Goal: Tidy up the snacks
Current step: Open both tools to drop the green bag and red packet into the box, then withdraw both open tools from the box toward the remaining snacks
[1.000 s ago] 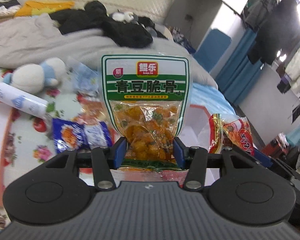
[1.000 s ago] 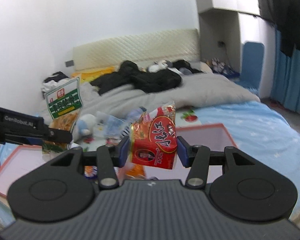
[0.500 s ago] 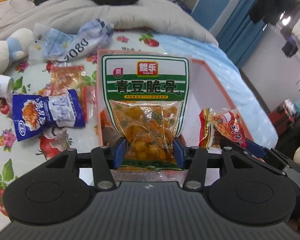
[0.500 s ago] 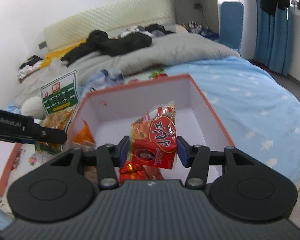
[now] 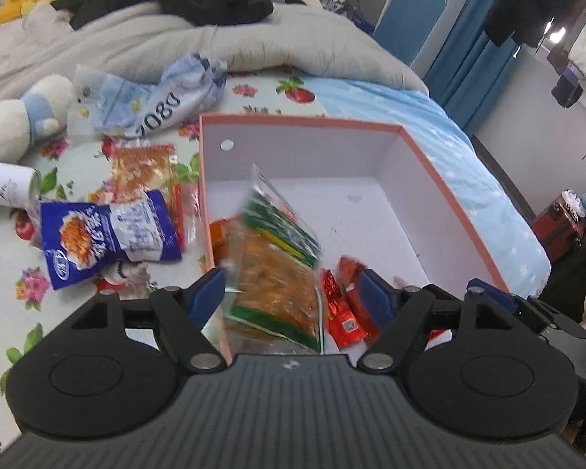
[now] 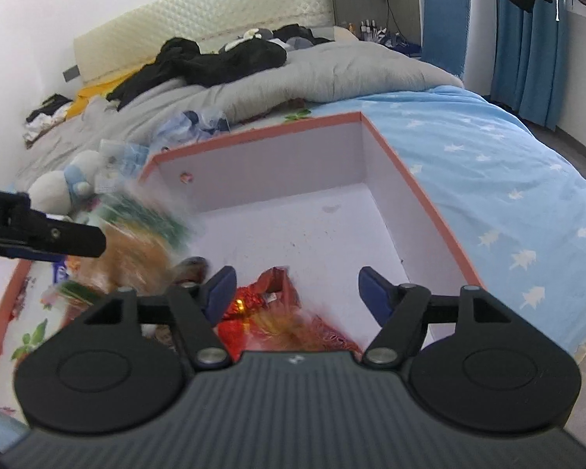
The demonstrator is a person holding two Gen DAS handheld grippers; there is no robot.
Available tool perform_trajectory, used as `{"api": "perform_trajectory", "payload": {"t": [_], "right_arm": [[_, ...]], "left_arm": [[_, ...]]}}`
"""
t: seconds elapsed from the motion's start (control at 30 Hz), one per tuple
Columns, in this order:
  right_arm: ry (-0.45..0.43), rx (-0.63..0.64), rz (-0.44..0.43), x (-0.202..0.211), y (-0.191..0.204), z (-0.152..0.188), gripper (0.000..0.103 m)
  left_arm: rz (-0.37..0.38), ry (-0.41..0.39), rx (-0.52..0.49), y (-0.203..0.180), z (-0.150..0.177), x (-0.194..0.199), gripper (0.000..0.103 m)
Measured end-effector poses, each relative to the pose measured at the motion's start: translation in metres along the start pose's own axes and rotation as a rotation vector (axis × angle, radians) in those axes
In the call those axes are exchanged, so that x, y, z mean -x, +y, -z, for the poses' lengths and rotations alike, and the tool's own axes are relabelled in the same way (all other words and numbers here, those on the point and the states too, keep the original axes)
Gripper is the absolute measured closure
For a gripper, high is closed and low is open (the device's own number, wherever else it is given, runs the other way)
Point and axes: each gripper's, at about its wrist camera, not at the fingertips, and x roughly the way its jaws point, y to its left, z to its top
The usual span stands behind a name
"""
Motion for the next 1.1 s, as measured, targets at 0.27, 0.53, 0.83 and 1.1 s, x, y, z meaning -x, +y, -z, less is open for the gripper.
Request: {"api": "perform_trajectory", "payload": {"t": [0.27,0.53,0.83,1.1], "right_arm": [[-0.090,-0.012,-0.055,0.042,0.013,-0.013,0.032],[-0.174,0.024,-0.127,0.085,0.033,-0.024,0.032],[-0.227,0.052,-0.189,0.114,0.060,-0.020,0.032],[-0.224,0.073,-0.226,0.114,0.098,-0.002,0.032]], "left_arm": [[-0.018,-0.104,-0.008,-0.002,0.005,0.062,0.024],[-0.045,-0.200,0.029,0.010,0.019,0.124,0.024],[-0.116,-0.281,0.001,0.028,0.047,0.169,0.024],[-0.123,-0.315,0.018,0.065,0.069,0.177,0.024]]}}
